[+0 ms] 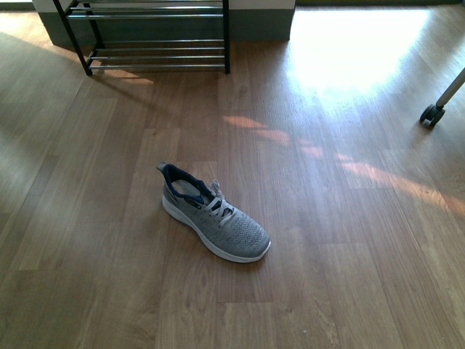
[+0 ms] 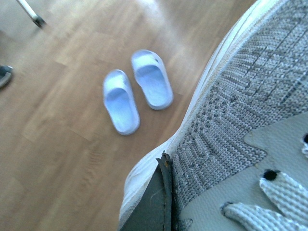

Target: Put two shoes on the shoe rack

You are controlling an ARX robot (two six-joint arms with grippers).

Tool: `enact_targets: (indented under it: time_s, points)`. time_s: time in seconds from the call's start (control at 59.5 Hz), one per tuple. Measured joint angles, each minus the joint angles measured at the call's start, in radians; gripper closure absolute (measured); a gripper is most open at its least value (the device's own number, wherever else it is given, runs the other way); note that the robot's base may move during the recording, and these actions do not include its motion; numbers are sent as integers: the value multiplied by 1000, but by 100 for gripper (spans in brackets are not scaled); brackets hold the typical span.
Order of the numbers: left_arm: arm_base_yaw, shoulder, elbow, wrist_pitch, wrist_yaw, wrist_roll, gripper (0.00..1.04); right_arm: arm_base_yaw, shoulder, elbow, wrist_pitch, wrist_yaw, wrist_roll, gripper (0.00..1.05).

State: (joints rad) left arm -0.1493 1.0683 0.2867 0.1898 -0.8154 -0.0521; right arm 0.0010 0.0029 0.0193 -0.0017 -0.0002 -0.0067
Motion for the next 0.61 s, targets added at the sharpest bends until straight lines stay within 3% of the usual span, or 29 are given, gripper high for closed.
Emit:
enact_targets:
  time_s: [0.067,0.202,0.605]
  points:
    - [-2,-192,-92,31,-63,121,103,0,0,0,0,0,0,9]
    - [-2,-302,-123,46,-90,225,103,0,0,0,0,0,0,9]
    - [-6,-301,-126,46,-75,261,103,0,0,0,0,0,0,9]
